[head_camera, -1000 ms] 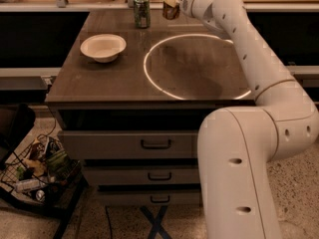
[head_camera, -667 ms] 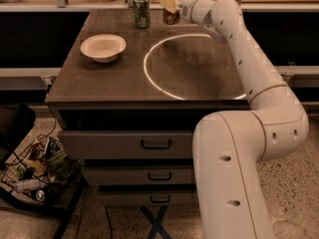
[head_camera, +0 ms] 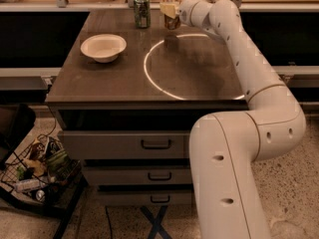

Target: Move orange can near green can

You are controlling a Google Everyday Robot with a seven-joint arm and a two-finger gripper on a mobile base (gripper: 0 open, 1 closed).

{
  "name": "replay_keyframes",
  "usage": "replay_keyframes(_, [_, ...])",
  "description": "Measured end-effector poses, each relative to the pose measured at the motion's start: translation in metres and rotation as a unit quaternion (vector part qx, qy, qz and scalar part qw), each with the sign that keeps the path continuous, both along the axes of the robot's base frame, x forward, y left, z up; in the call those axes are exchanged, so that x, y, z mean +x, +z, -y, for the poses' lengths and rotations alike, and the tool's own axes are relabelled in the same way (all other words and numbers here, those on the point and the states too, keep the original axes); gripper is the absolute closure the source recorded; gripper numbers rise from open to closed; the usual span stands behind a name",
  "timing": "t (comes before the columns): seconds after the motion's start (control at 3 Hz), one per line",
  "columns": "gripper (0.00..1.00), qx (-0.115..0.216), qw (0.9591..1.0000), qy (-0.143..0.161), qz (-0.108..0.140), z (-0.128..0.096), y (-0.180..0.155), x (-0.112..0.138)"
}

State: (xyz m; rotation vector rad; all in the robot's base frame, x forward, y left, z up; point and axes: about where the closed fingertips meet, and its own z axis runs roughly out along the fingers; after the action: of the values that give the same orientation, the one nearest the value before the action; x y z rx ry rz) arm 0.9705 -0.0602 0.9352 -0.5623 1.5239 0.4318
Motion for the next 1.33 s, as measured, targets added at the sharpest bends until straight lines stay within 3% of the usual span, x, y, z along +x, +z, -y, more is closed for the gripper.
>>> replay_keyframes(0.33, [0.51,0.0,1.0,0.002,-0.001,-0.004,-0.002,0.0006])
replay_keyframes(1.0, [0.05,0.0,1.0,0.005,-0.003,-0.01,-0.0045,0.0014])
replay_keyframes(1.33, [0.0,0.0,1.0,0.006,-0.003,-0.012,-0.0053,0.0016])
